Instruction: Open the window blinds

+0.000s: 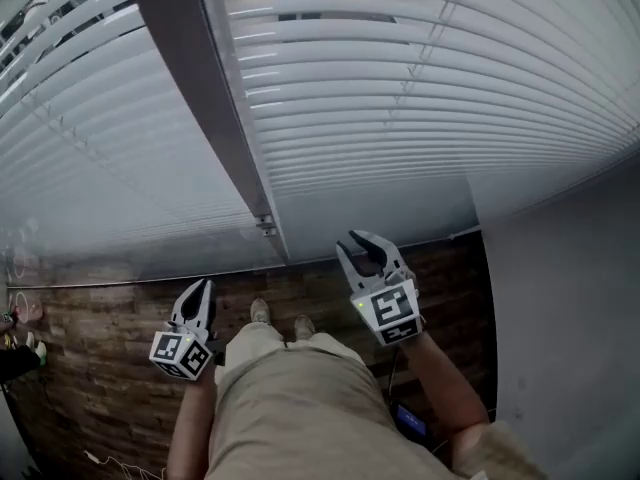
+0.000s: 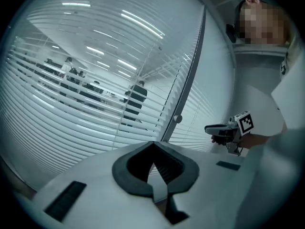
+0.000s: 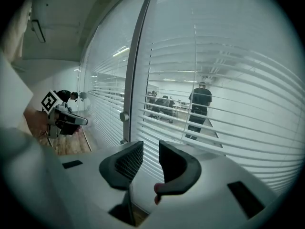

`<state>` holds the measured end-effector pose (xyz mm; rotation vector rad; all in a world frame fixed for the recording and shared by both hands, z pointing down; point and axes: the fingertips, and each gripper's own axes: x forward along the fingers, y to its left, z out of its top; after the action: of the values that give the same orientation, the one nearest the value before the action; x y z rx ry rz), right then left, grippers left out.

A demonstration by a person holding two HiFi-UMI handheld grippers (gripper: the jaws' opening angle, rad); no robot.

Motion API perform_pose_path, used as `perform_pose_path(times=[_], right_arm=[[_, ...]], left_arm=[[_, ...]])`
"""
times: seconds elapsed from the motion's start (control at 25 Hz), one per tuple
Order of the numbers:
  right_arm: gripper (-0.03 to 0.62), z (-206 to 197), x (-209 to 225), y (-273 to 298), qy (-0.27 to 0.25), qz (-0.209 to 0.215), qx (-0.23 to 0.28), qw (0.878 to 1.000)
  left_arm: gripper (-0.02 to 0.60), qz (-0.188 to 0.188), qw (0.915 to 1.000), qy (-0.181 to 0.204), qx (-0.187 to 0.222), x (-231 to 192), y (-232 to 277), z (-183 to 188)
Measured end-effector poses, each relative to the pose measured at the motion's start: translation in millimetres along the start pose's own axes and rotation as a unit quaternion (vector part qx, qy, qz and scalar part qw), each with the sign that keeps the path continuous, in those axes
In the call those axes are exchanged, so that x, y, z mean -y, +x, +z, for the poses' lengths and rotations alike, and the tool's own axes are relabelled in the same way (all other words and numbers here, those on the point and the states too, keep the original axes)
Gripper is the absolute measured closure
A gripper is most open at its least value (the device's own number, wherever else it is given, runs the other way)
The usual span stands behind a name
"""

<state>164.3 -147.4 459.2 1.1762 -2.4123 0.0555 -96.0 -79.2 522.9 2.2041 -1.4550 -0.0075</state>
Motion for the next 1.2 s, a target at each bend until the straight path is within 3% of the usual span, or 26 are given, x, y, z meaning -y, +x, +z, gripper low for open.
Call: perform_pose_path(times=[0.12,0.48,0.92,1.2], right_arm=[[0.487,5,-4,-4,0.014,0.001,0.008,1.0],[0.493,-14,-16,9,0.029,0.014,0.037,0.999],[0.499,-40,-38,42,0.046,-0.016,0.048,0.998],[0.502,-64,-52,60,0.064,-0.051,0.017,0.997]], left_arm=[[0.571,0.009,0.9999,-0.002,0.007,0,-12,5],[0.571,0.021,0.9996,-0.017,0.009,-16,-14,-36],[0.571,0.011,0.9997,0.014,0.015,-71,-4,-38],[0.571,0.001,0.9999,0.015,-0.002,-97,-3,-60]])
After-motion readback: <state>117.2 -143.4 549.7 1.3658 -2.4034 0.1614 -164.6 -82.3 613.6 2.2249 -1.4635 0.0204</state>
